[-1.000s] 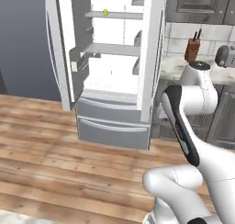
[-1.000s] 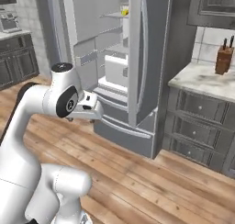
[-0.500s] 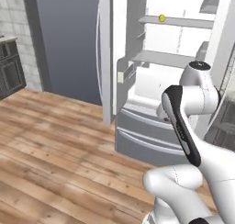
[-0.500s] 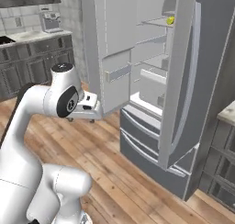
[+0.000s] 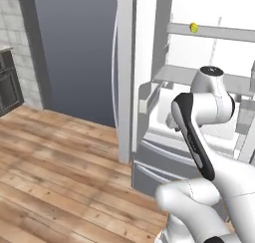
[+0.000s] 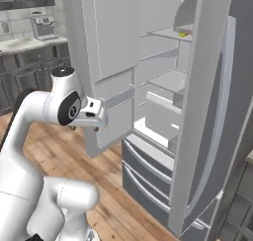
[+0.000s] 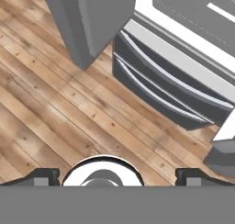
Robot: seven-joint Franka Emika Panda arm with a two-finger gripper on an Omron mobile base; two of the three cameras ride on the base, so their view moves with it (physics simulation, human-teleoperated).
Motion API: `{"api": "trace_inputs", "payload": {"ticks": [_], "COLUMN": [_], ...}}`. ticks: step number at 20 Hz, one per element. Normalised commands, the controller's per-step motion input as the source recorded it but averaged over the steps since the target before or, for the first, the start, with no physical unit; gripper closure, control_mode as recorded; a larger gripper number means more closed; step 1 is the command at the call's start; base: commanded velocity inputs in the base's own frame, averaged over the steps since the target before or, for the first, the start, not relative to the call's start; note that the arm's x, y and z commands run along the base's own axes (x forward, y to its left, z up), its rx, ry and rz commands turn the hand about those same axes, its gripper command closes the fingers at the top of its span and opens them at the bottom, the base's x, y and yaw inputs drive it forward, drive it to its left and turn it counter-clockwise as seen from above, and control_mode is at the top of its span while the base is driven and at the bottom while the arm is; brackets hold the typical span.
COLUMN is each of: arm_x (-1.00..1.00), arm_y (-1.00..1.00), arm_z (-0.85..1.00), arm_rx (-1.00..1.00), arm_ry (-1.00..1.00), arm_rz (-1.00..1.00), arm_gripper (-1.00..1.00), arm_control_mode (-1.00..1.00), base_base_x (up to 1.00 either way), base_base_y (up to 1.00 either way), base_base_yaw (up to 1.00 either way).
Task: Take the cheese, steak, and corn from the fridge and place them on the plate on the dining counter to create an appetizer plate.
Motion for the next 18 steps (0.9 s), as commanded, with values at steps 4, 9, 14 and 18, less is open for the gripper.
{"api": "trace_inputs", "payload": {"ticks": [4, 9, 14, 18], "arm_x": [0.0, 0.0, 0.0, 0.0], "arm_y": [0.0, 0.0, 0.0, 0.0], "arm_z": [0.0, 0.0, 0.0, 0.0], "arm_rx": [0.0, 0.0, 0.0, 0.0], "arm_ry": [0.0, 0.0, 0.0, 0.0], "arm_rz": [0.0, 0.0, 0.0, 0.0], "arm_gripper": [-1.0, -1.0, -1.0, -1.0], "arm_control_mode": [1.0, 1.0, 1.0, 1.0], "base_base_x": [1.0, 0.36, -0.37, 0.1], "base_base_y": [0.0, -0.06, -0.03, 0.03], "base_base_yaw": [-0.19, -0.22, -0.18, -0.28]}}
